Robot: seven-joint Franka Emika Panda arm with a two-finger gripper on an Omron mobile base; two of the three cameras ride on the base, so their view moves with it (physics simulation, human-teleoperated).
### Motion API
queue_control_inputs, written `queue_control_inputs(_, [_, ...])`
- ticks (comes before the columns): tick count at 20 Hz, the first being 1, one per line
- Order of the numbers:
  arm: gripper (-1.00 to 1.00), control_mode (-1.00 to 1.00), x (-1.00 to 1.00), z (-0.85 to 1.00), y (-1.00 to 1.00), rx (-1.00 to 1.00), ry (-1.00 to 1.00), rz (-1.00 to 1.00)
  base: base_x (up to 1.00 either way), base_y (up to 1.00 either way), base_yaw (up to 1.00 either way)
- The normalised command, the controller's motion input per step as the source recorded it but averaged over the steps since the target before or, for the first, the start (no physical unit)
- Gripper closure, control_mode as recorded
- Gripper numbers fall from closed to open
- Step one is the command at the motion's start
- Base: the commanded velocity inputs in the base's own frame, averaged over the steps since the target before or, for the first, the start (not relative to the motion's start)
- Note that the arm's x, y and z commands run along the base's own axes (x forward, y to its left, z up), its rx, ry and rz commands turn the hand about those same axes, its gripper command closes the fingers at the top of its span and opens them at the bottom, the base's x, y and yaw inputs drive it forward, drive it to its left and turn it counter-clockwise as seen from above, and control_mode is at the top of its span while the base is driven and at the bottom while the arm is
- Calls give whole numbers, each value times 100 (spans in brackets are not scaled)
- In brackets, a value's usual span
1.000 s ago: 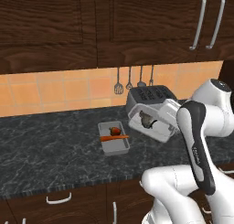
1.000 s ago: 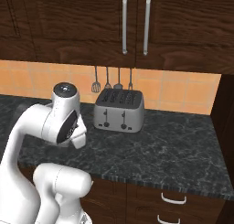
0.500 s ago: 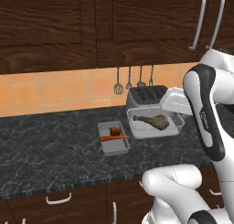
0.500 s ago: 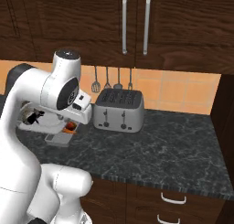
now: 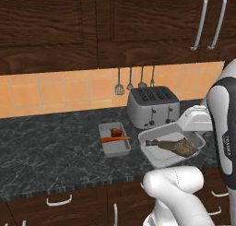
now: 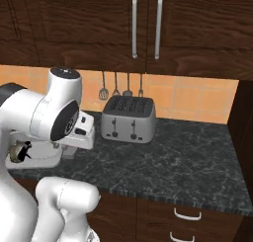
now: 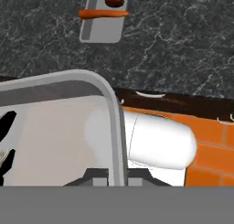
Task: Take the meat container that has the fish and place it on the second highest rack of the freezer. Then take the vegetable container that has the carrot and bell pepper and place it on the highest rack of the freezer.
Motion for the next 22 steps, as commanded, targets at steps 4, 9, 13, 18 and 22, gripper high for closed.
queue_control_inputs(4, [100, -100, 0, 18, -16, 21, 0, 0, 0, 0, 0])
queue_control_inputs(9, [100, -100, 0, 1, 0, 2, 0, 0, 0, 0, 0])
queue_control_inputs(13, [100, 100, 0, 0, 0, 0, 0, 0, -30, -9, 0])
queue_control_inputs(18, [100, 100, 0, 0, 0, 0, 0, 0, -84, -1, -7])
queue_control_inputs(22, [100, 100, 0, 0, 0, 0, 0, 0, -70, 0, -15])
